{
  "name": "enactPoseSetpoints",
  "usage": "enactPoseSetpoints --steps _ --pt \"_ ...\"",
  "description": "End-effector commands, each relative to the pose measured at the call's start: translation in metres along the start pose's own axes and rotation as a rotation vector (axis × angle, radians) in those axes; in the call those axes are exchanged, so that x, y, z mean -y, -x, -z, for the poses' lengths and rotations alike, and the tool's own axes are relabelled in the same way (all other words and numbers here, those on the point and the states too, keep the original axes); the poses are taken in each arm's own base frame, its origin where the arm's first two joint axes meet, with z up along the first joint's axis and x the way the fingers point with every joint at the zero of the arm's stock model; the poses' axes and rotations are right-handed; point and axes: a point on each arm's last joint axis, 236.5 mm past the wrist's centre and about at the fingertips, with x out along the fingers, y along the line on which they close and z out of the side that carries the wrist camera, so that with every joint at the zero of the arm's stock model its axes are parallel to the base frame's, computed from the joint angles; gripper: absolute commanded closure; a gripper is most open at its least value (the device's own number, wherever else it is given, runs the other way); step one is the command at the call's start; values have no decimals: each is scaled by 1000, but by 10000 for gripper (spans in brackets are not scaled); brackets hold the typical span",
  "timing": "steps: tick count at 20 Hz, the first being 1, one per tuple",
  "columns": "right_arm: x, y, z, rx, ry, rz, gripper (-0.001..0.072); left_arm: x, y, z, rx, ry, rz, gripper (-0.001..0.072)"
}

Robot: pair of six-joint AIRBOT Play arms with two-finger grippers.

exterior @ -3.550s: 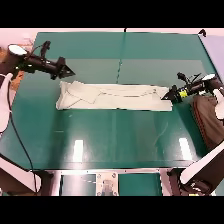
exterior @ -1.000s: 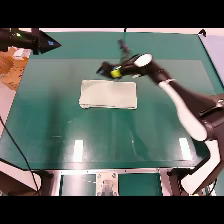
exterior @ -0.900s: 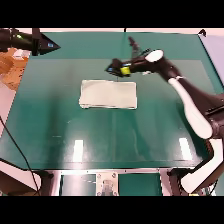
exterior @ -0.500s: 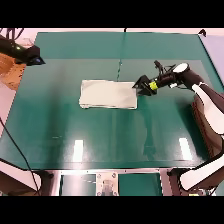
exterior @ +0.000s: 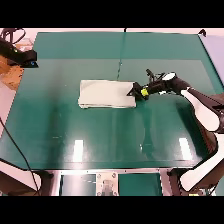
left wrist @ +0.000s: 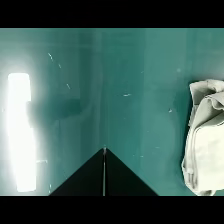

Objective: Fold the shirts.

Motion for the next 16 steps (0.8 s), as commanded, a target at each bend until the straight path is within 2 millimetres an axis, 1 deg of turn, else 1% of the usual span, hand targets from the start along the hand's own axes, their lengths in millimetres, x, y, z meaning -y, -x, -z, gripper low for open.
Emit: enactPoseSetpoints --steps 1,2,3,4,5,6,7,9,12,13,15,16 --pt "-57 11 -24 78 64 -135 692 0 0 6 -24 -1 -3 683" --pt "-76 30 -29 86 107 -164 693 0 0 8 -32 0 -2 683" --pt "-94 53 -36 106 146 -189 694 1 1 10 -43 0 0 683" --pt "-112 85 -45 149 171 -211 693 1 1 12 -51 -1 2 683" --pt "-124 118 -52 200 184 -217 693 2 1 15 -62 -1 5 684" --pt "-131 155 -58 256 191 -210 694 2 1 17 -72 -1 8 684" --pt "-131 190 -60 307 187 -182 693 3 1 19 -80 -1 9 683" --pt "-116 253 -59 403 147 -106 694 3 1 22 -93 -1 12 683" --pt "-73 354 -55 589 56 2 694 4 2 25 -108 -1 14 683" --pt "-57 388 -52 656 25 28 694 4 2 26 -110 -1 15 683" --pt "-24 449 -39 777 -46 75 694 4 2 26 -110 -1 15 683" --pt "-9 474 -31 828 -82 99 694 4 2 26 -109 0 15 683"
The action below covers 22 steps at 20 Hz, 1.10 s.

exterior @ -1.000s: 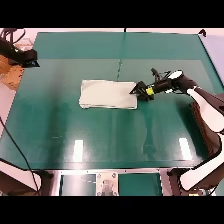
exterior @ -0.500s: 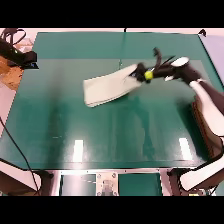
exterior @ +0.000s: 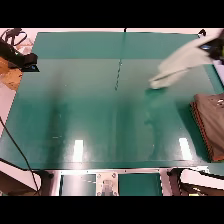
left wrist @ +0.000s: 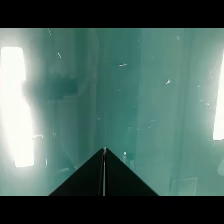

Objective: Fold the shirts.

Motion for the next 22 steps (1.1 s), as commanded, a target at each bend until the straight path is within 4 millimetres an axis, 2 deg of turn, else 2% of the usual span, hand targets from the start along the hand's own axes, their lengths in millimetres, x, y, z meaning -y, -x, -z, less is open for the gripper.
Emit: enactPoseSetpoints --steps 1,4,8,10,12,14,15,16,18,20,22 --pt "54 98 -31 178 -94 140 694 0 1 2 -7 0 1 683" --pt "98 148 -19 189 -187 235 694 0 0 2 -9 1 2 683" --pt "158 198 23 132 -307 517 694 2 -5 9 -38 6 16 683" --pt "180 222 44 125 -364 685 694 3 -7 12 -46 8 24 683" --pt "195 230 61 103 -393 764 695 4 -7 11 -44 8 26 683" --pt "205 223 71 74 -421 763 695 4 -7 11 -44 8 26 683" --pt "205 214 67 89 -419 729 694 4 -7 11 -44 8 26 683" --pt "197 204 55 129 -407 661 694 4 -7 11 -44 8 26 683" --pt "160 181 9 272 -376 428 694 4 -7 11 -43 8 28 683" --pt "120 170 -40 416 -333 209 694 5 -7 11 -45 9 31 683" --pt "104 160 -70 489 -296 129 694 6 -7 11 -45 10 33 683"
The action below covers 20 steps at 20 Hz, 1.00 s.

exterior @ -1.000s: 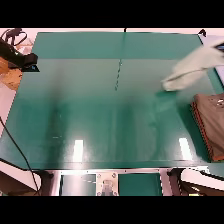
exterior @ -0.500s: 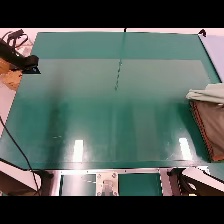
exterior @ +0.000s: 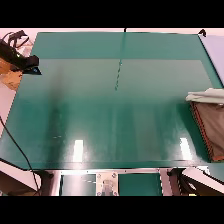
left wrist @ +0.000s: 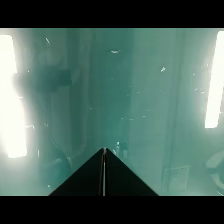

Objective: Fold the shirts.

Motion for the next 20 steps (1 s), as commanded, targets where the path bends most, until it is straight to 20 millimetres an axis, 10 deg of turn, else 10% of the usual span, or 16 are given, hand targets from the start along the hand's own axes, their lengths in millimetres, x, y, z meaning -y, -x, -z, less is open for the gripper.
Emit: enactPoseSetpoints --steps 1,8,13,20 --pt "-63 -13 -42 148 -22 -239 694 3 0 0 1 1 11 683" --pt "-63 -20 -78 189 63 -238 694 5 0 -1 5 26 24 683" --pt "-20 -21 -43 17 80 -113 695 6 0 1 -4 26 25 683" --pt "68 32 0 -116 -2 268 695 9 1 5 -23 25 39 683"
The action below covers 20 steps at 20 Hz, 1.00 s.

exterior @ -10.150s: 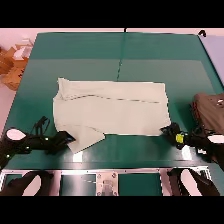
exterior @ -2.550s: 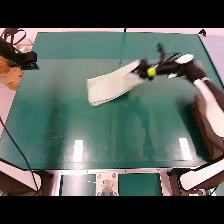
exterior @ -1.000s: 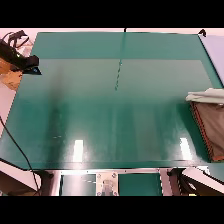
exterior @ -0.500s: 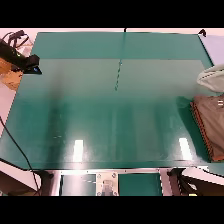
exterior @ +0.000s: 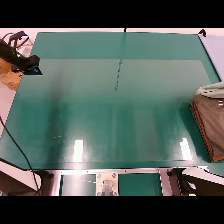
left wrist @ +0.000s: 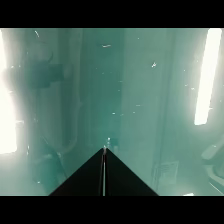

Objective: Fold the shirts.

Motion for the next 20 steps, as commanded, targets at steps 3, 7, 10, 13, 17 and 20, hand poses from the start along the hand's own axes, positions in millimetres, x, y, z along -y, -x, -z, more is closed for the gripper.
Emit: enactPoseSetpoints --steps 3,7,10,13,17,20 --pt "116 23 72 -252 -158 456 694 8 0 0 -1 -1 35 683" --pt "190 22 139 -457 -290 700 694 12 1 0 2 -2 49 683" --pt "234 26 164 -522 -290 851 693 13 1 0 2 -2 57 683" --pt "245 27 176 -561 -292 889 532 15 1 0 3 -3 65 683" --pt "232 43 184 -615 -350 906 114 31 3 -5 22 -14 129 683" --pt "192 31 172 -588 -362 805 343 45 7 -7 37 -24 179 684"
